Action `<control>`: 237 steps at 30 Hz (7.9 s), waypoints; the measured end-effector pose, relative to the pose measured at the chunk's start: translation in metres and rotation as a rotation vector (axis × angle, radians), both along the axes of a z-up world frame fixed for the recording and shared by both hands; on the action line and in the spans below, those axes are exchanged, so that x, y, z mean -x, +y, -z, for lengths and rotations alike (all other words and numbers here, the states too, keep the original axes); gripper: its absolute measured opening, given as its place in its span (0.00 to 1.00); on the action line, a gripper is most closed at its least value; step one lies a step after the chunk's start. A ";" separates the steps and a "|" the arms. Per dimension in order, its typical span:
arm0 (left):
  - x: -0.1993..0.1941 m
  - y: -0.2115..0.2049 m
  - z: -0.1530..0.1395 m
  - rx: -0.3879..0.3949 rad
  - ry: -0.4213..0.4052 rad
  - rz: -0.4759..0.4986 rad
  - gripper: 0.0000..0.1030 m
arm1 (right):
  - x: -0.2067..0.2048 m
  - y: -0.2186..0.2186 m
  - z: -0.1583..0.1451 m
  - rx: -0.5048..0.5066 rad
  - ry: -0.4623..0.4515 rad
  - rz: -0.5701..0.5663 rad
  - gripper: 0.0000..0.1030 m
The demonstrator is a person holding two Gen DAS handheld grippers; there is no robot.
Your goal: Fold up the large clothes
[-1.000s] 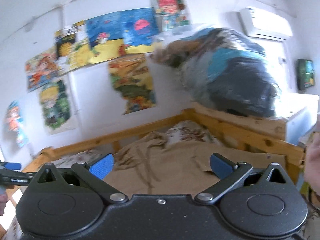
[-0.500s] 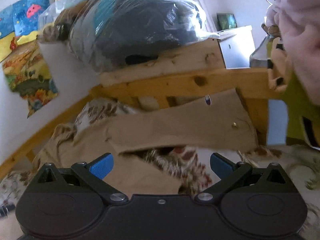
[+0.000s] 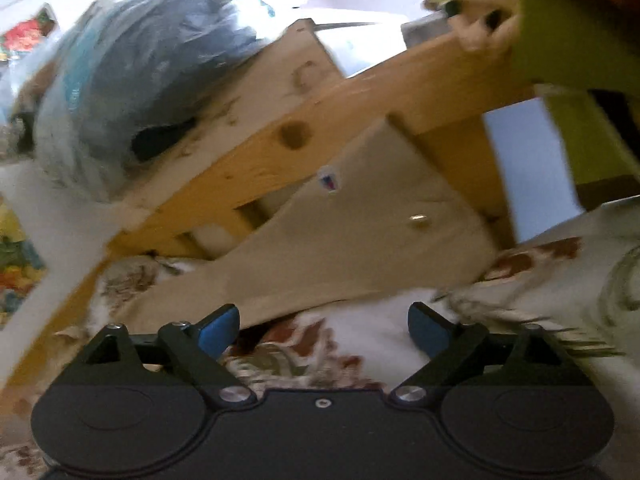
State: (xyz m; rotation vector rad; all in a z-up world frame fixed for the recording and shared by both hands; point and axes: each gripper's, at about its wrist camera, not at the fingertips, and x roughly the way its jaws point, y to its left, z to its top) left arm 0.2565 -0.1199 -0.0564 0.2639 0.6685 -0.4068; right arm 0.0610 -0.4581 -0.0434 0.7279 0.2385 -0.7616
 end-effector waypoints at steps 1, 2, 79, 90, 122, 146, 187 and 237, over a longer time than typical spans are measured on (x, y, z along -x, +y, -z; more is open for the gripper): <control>-0.001 -0.003 0.001 0.002 0.009 0.005 0.99 | 0.000 0.005 0.000 -0.005 -0.021 -0.030 0.90; 0.000 -0.005 0.003 0.001 0.016 0.006 0.99 | -0.001 0.005 0.001 -0.016 -0.051 -0.071 0.89; -0.090 -0.076 0.023 0.528 0.523 0.116 0.99 | -0.143 0.091 0.041 0.657 0.366 -0.579 0.76; -0.103 -0.036 0.026 0.489 0.535 -0.133 0.04 | -0.147 0.106 0.050 0.723 0.394 -0.589 0.53; -0.123 0.174 0.030 0.370 0.289 -0.363 0.32 | -0.140 0.091 0.009 0.547 0.132 -0.642 0.97; -0.117 0.108 0.055 0.195 0.219 -0.255 0.39 | -0.292 0.032 0.026 0.406 0.281 -0.717 0.10; 0.006 0.411 -0.043 0.256 -0.094 -1.439 0.27 | -0.115 0.246 0.018 0.332 0.104 -1.037 0.99; -0.025 0.072 -0.023 0.186 -0.080 -0.307 0.83 | -0.138 0.118 0.039 0.440 0.089 -0.571 0.99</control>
